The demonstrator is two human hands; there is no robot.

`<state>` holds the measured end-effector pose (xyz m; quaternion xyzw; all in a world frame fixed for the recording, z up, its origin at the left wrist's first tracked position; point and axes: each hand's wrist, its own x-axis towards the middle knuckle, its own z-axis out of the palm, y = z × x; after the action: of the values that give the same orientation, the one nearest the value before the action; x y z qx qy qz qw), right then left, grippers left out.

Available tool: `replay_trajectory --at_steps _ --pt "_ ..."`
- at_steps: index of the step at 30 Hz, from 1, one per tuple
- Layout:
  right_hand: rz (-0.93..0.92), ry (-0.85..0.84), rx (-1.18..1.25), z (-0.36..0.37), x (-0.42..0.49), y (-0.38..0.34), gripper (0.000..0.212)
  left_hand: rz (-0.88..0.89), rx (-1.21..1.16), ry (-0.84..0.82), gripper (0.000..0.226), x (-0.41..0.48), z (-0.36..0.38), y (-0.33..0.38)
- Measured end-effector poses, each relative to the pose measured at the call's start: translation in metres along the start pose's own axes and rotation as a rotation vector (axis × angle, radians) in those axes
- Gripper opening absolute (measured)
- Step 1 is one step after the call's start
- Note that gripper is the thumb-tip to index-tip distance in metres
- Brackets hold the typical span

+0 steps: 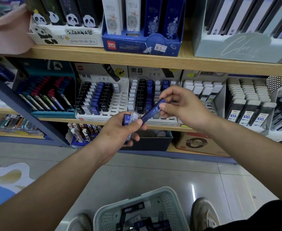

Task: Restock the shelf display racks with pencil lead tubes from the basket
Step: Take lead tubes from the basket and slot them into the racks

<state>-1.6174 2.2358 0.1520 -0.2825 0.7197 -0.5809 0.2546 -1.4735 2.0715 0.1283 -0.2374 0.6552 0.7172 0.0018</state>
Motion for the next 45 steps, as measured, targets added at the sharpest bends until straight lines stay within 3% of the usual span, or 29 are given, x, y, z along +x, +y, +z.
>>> replay_trajectory --at_steps 5,11,15,19,23,29,36,45 --pt "0.022 -0.008 0.037 0.001 0.001 0.0 0.009 0.016 0.01 0.039 0.022 0.0 -0.002 -0.003" --pt "0.063 0.035 0.029 0.002 -0.002 -0.001 0.028 0.053 0.011 0.099 0.018 0.001 -0.001 0.0" --pt "0.045 0.07 -0.05 -0.002 -0.005 -0.006 0.016 0.053 0.007 0.089 0.004 0.001 0.003 0.002" --pt "0.074 0.1 0.063 -0.006 -0.006 -0.008 0.003 0.069 0.036 0.067 0.011 0.003 0.01 0.0" --pt "0.117 0.118 0.039 -0.017 -0.003 -0.003 0.008 0.046 0.077 0.047 0.019 0.007 0.02 -0.002" --pt "0.054 0.22 -0.235 -0.048 0.002 0.003 0.034 -0.046 0.107 0.088 0.01 0.012 0.021 -0.006" --pt "-0.078 0.293 -0.537 -0.039 0.016 0.025 0.027 -0.072 0.078 0.01 0.013 0.009 0.018 -0.007" --pt "-0.102 0.236 -0.679 -0.042 0.012 0.025 0.018 -0.066 0.099 -0.006 0.014 0.001 0.008 0.001"
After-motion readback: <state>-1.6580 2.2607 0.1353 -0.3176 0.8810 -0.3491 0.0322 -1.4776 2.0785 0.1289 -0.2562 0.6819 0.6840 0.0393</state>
